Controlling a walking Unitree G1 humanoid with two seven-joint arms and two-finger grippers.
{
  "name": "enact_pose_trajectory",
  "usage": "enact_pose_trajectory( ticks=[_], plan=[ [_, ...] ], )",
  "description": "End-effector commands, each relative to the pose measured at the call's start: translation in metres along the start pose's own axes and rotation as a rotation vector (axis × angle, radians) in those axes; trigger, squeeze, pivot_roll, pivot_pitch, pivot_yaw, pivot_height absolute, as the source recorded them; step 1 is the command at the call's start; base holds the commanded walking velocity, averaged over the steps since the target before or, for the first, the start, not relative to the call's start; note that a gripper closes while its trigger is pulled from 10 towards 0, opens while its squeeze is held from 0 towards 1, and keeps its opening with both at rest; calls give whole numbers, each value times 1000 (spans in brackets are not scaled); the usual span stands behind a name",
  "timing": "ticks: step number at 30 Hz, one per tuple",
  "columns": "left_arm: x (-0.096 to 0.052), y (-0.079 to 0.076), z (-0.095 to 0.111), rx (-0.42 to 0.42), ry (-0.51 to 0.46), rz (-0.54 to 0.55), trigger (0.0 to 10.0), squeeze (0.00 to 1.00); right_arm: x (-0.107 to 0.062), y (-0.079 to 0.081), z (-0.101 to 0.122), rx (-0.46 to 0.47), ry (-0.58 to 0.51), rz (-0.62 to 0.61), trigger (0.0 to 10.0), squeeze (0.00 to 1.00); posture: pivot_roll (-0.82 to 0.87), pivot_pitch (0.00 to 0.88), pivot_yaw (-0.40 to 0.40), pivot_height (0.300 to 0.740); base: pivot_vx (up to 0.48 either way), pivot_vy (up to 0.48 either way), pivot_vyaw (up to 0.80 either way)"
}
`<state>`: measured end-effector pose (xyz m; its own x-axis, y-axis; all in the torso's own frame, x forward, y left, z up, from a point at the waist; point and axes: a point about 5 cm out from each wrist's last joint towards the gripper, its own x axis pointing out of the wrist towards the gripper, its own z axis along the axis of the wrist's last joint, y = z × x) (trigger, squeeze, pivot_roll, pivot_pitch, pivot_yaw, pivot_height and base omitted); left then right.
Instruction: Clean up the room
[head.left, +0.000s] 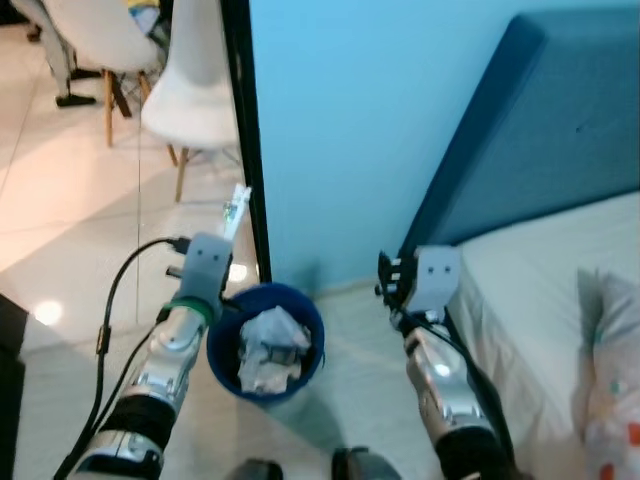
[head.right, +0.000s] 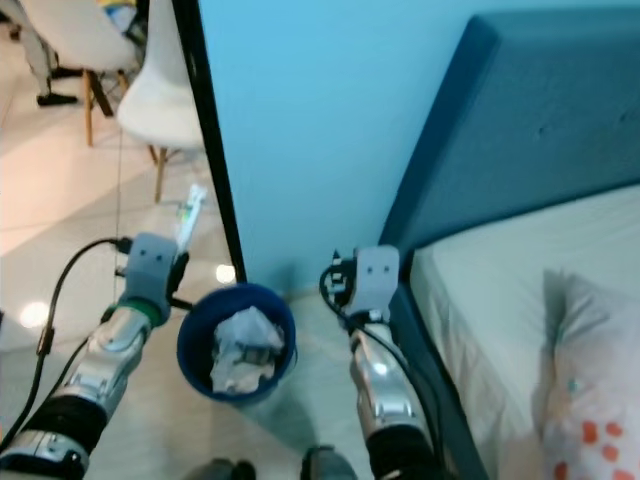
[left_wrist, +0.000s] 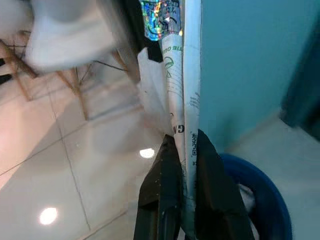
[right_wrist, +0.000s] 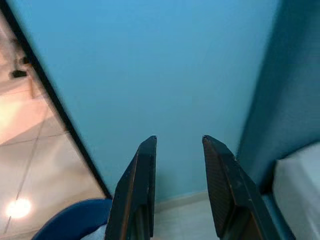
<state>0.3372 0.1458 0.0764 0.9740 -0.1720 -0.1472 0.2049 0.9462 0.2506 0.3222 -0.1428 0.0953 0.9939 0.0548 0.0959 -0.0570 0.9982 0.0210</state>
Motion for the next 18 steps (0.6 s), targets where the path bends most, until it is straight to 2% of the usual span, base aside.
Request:
enact_pose_trajectory(
  ticks=[1,5,9,14,15,18],
  plan=[
    [-7,-6,-30,57,172,-101,10000,0,-4,6,-7,-7,22,18,10000,0,-115,80,87,711,0,0,0],
    [-9,-10,-40,74,234,-165,10000,0,-4,10,-6,-17,18,35,10000,0,-116,87,86,711,0,0,0],
    [-6,-18,-49,161,341,-221,10000,0,-3,19,0,-17,-7,61,10000,0,-130,115,90,711,0,0,0],
    [-4,-18,-51,192,397,-215,10000,0,-5,26,7,-8,-36,73,10000,0,-159,168,97,711,0,0,0],
    [-2,-15,-51,206,446,-182,10000,0,-10,35,20,-2,-85,87,10000,0,-197,229,104,711,0,0,0],
    [-2,-14,-51,214,462,-172,10000,0,-12,37,25,4,-102,88,10000,0,-201,236,103,711,0,0,0]
  ],
)
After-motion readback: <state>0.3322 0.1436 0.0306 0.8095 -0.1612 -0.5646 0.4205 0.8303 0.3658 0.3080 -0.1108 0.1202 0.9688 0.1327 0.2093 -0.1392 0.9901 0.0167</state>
